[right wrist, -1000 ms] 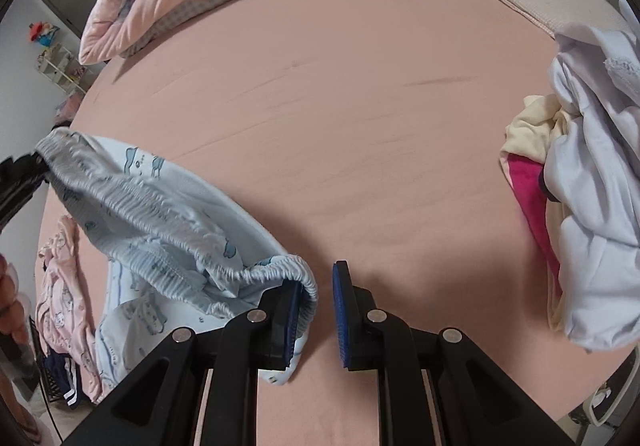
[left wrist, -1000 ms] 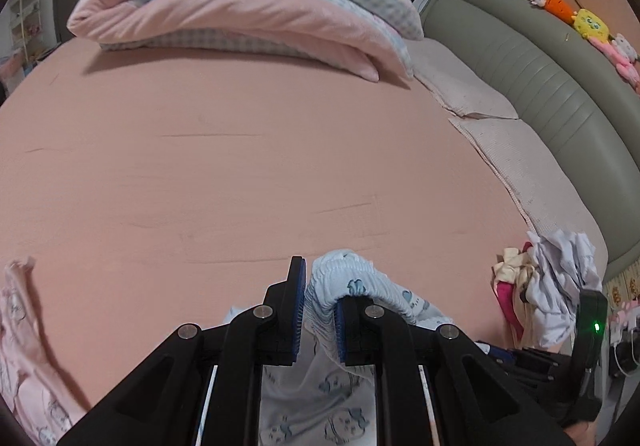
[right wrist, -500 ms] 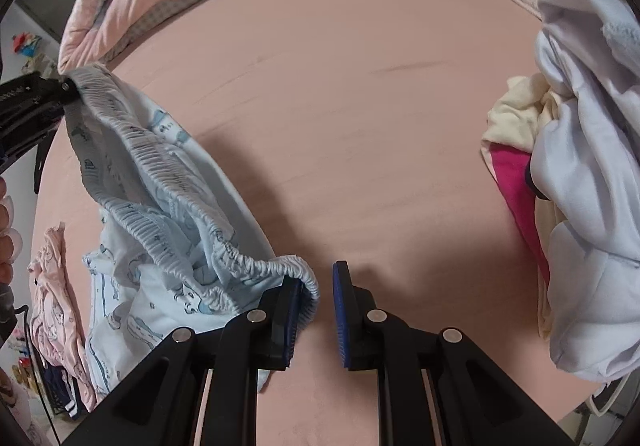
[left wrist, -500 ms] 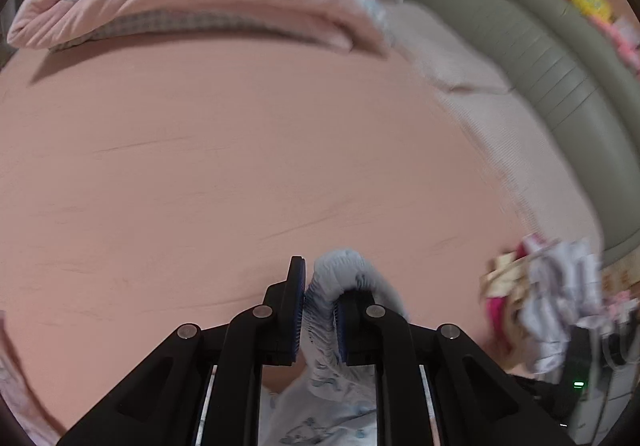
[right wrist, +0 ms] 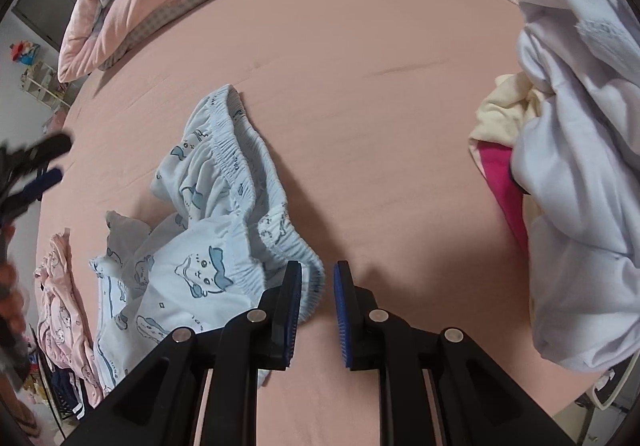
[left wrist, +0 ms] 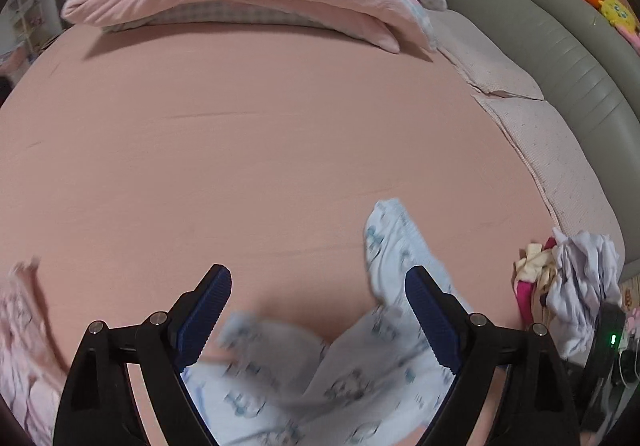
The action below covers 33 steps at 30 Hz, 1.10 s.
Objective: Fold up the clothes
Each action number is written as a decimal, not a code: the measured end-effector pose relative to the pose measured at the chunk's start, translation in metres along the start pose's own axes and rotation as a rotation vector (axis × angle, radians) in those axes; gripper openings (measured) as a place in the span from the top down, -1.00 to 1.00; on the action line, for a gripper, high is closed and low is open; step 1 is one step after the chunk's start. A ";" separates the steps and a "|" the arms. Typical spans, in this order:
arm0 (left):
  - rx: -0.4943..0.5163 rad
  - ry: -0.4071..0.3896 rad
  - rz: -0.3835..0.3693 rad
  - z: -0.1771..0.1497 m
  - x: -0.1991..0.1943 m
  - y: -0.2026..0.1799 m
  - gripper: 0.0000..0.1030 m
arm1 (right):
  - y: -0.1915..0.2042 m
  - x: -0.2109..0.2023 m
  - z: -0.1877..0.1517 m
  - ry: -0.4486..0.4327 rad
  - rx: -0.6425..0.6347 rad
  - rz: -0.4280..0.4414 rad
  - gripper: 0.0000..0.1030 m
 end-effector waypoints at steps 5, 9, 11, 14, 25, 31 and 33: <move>-0.046 -0.002 0.012 -0.028 -0.019 0.022 -0.73 | 0.007 -0.009 -0.003 -0.008 0.009 0.022 0.25; -0.058 0.013 0.022 -0.054 -0.031 0.030 -0.73 | 0.017 -0.018 -0.011 -0.017 -0.002 0.039 0.01; -0.054 0.016 0.035 -0.066 -0.037 0.031 -0.73 | 0.020 -0.022 -0.014 -0.018 -0.003 0.044 0.00; -0.053 0.017 0.054 -0.084 -0.047 0.033 -0.73 | 0.008 -0.036 -0.022 -0.018 -0.002 0.054 -0.01; 0.009 0.038 0.105 -0.138 -0.073 0.034 -0.73 | -0.018 -0.064 -0.060 -0.013 0.011 0.067 -0.15; 0.091 0.063 0.138 -0.168 -0.076 0.033 -0.73 | -0.017 -0.071 -0.066 -0.020 -0.006 0.051 -0.16; 0.113 0.079 0.146 -0.179 -0.074 0.034 -0.73 | -0.017 -0.074 -0.067 -0.022 -0.011 0.045 -0.16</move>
Point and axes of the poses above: each gripper's, at about its wrist camera, not at the fingertips, and x roughly the way its jaws point, y to its left, z to its top, the point moved 9 cm from there along x, roughly the way its jaws point, and after that the axes turned 7 degrees about z, right-handed, at the moved point
